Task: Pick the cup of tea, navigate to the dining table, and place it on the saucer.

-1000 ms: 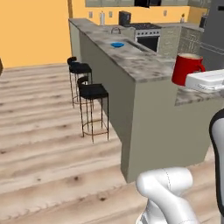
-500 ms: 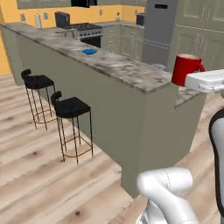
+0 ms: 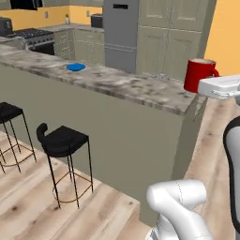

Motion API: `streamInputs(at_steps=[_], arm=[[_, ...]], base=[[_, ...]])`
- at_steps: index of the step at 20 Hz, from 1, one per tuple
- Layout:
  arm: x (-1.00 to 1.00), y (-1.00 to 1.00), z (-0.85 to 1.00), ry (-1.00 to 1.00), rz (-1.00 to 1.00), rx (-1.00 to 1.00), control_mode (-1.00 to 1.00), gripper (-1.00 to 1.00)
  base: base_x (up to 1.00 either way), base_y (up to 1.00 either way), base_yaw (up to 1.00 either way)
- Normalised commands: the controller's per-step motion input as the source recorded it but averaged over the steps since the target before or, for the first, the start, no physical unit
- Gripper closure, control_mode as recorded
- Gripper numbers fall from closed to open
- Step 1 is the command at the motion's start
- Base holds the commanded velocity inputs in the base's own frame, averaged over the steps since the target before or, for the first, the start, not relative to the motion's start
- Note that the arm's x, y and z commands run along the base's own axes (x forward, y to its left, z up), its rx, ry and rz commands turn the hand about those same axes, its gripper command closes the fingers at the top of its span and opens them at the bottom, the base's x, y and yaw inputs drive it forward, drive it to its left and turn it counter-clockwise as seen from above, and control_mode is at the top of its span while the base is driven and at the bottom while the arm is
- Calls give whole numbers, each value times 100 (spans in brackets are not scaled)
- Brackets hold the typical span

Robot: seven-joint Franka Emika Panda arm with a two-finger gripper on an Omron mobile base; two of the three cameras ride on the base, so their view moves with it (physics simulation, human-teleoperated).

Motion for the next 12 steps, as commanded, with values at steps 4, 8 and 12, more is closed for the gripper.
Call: streamInputs(at_steps=[4, 8, 12], arm=[[0, 0, 0, 0, 0, 0, 100, 100], [0, 0, 0, 0, 0, 0, 100, 100], [0, 0, 0, 0, 0, 0, 100, 100]], base=[[50, 100, -48], [15, 100, -31], [0, 100, -12]])
